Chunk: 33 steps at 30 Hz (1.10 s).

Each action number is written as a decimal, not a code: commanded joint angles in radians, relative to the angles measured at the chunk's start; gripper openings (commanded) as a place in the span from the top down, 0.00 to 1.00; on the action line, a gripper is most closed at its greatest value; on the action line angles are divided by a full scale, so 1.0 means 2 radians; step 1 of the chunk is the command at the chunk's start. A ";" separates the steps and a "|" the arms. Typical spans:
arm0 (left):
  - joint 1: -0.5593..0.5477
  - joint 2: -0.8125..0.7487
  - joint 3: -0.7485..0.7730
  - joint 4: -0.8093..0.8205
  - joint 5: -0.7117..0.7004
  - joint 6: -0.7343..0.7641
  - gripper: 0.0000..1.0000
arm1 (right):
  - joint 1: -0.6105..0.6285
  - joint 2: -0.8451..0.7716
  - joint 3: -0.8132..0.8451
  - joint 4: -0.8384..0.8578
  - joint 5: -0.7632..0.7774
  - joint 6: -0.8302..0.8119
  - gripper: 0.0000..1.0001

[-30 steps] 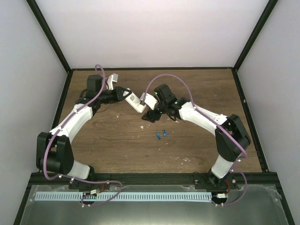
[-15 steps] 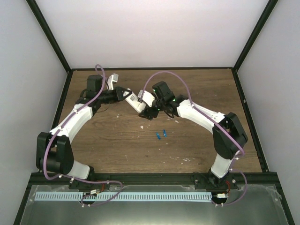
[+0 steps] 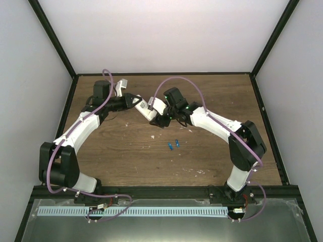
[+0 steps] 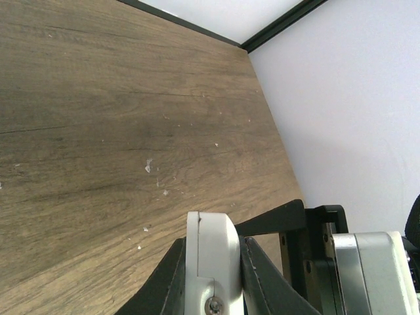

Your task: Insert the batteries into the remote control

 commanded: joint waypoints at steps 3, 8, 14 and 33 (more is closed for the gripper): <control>0.001 0.004 0.005 0.017 0.008 -0.002 1.00 | -0.001 0.006 0.032 0.001 -0.013 -0.004 0.34; 0.001 0.006 0.003 0.020 0.007 -0.004 1.00 | -0.001 0.007 0.037 0.001 -0.018 -0.004 0.37; 0.001 0.007 0.004 0.020 0.007 -0.004 1.00 | -0.001 0.010 0.039 -0.006 -0.017 -0.005 0.43; 0.001 0.014 0.020 -0.017 -0.039 0.018 1.00 | -0.001 0.013 0.032 -0.040 -0.018 -0.011 0.59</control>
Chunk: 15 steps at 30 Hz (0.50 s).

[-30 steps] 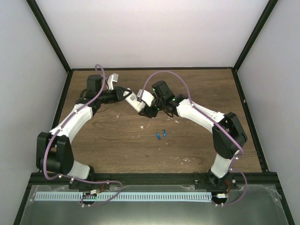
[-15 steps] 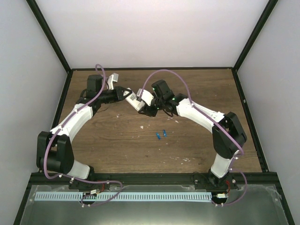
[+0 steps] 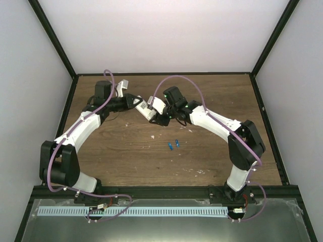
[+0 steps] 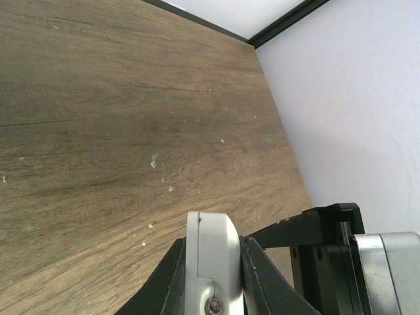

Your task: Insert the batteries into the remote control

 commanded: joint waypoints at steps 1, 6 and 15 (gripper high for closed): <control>0.002 0.007 0.022 -0.019 -0.036 0.020 1.00 | -0.001 0.007 0.013 -0.029 -0.001 -0.014 0.59; 0.004 0.010 0.033 -0.034 -0.057 0.030 1.00 | -0.001 0.006 -0.009 -0.037 0.012 -0.015 0.59; 0.010 0.016 0.030 -0.036 -0.065 0.031 1.00 | -0.001 0.000 -0.043 -0.036 0.026 -0.010 0.59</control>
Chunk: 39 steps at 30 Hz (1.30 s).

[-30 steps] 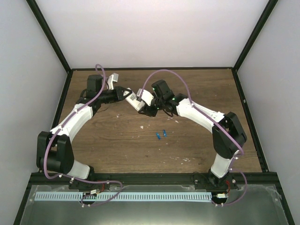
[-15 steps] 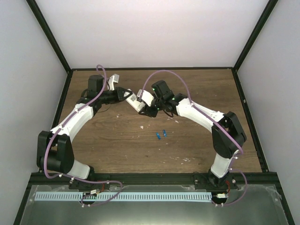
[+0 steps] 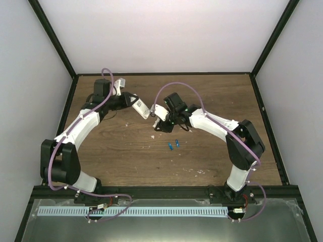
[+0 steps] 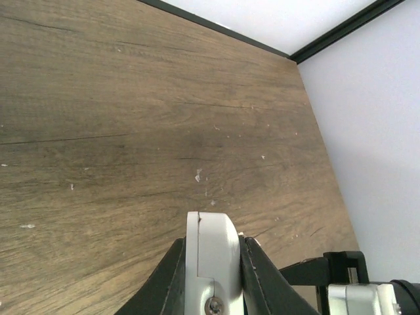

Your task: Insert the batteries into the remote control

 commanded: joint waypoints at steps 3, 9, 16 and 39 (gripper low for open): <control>0.003 0.008 0.007 -0.001 -0.010 0.010 1.00 | -0.002 -0.003 -0.023 0.001 0.012 0.004 0.59; 0.009 -0.001 -0.005 0.006 -0.002 0.009 1.00 | -0.021 0.026 -0.042 0.016 0.071 0.044 0.60; 0.012 -0.009 -0.020 0.039 0.067 0.007 1.00 | -0.052 0.079 -0.028 0.001 0.122 0.095 0.60; 0.012 -0.153 -0.258 0.203 0.095 -0.114 1.00 | -0.062 -0.036 -0.043 -0.032 0.124 0.173 0.23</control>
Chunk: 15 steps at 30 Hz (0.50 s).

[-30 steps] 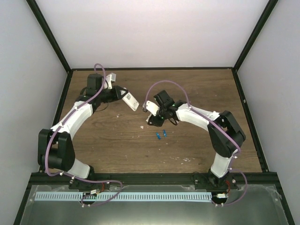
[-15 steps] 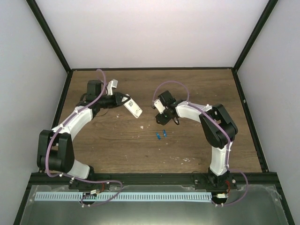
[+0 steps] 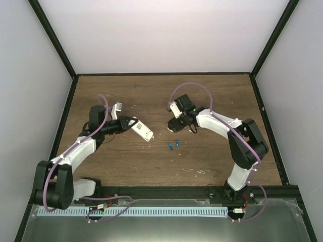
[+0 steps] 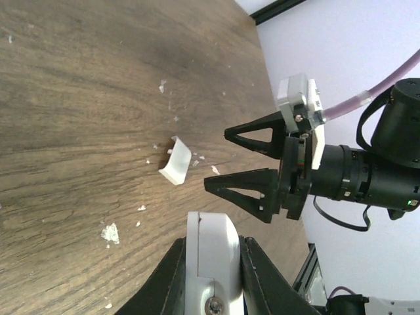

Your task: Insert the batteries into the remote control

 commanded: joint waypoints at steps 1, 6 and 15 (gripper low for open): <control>0.002 -0.051 -0.014 0.047 -0.011 -0.021 1.00 | -0.003 -0.054 0.019 -0.034 0.003 0.025 0.22; 0.002 -0.090 -0.032 0.073 -0.018 -0.045 1.00 | -0.003 -0.117 0.044 -0.053 0.023 0.047 0.18; 0.000 -0.157 -0.086 0.154 -0.034 -0.143 1.00 | -0.003 -0.150 0.116 -0.093 0.095 0.094 0.02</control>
